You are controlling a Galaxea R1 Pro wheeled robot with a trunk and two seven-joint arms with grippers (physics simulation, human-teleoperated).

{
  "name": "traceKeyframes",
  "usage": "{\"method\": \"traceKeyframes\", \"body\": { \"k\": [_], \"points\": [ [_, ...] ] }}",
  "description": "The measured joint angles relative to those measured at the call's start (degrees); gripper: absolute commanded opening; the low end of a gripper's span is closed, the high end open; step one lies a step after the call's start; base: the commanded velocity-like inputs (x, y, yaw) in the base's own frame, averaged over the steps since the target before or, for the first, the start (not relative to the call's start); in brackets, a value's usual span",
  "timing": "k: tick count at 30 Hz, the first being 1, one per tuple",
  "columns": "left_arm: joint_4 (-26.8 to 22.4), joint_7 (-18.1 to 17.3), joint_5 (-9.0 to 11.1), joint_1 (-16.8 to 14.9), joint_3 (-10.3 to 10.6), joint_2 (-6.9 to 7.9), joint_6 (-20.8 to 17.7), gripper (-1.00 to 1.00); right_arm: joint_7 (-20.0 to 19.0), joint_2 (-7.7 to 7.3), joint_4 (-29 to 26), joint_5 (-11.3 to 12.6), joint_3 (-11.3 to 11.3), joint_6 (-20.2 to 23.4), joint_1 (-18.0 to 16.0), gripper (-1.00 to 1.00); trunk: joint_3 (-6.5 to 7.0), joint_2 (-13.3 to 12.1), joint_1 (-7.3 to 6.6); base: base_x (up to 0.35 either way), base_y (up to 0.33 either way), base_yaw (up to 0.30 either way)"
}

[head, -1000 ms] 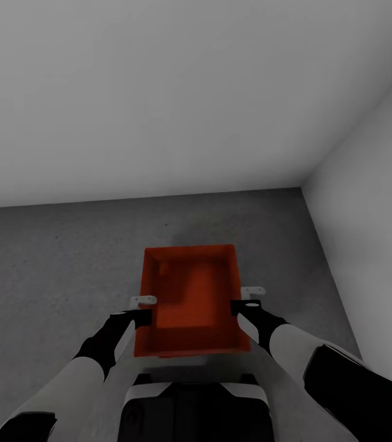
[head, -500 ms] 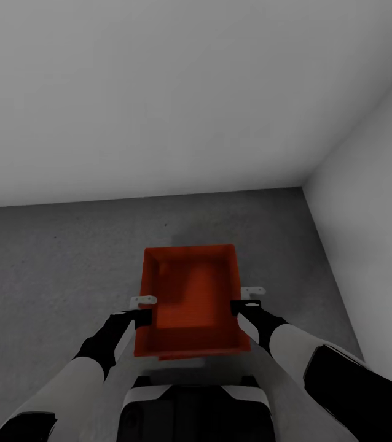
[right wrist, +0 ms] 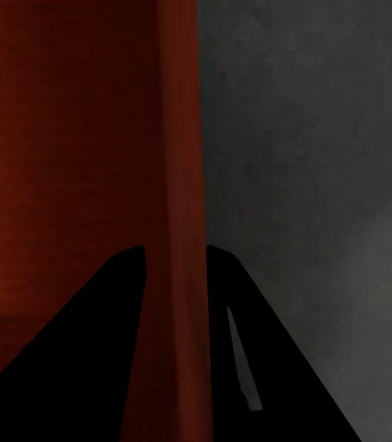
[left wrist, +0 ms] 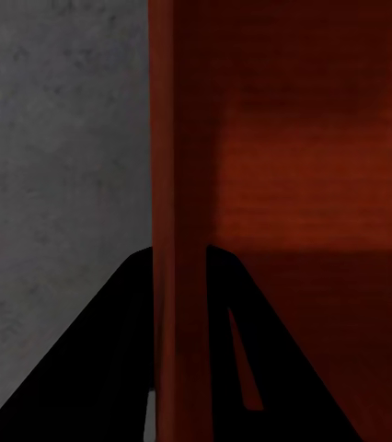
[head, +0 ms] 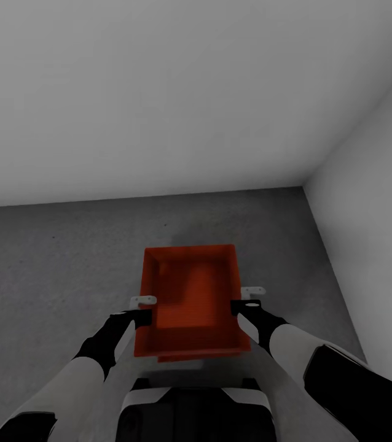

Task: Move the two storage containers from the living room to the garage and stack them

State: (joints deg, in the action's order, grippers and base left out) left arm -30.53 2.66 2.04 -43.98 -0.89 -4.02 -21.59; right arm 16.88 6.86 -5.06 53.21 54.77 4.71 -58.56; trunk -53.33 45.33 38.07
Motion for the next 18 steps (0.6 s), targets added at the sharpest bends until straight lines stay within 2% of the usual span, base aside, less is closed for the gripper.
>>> {"method": "traceKeyframes", "body": {
  "k": [4,18],
  "points": [
    [0.1,0.0,0.0,0.0,0.0,0.00,0.1,-1.00,0.0,0.00,0.0,0.0,0.0,0.0,0.0,-1.00,-0.72,1.6,0.88,0.000,0.000,0.000],
    [0.1,-0.2,-0.1,0.0,-0.1,0.06,0.1,-1.00,0.0,0.08,0.0,-0.2,-0.2,0.0,0.0,-1.00,-0.72,1.6,0.88,0.000,0.000,0.000]
  ]
}}
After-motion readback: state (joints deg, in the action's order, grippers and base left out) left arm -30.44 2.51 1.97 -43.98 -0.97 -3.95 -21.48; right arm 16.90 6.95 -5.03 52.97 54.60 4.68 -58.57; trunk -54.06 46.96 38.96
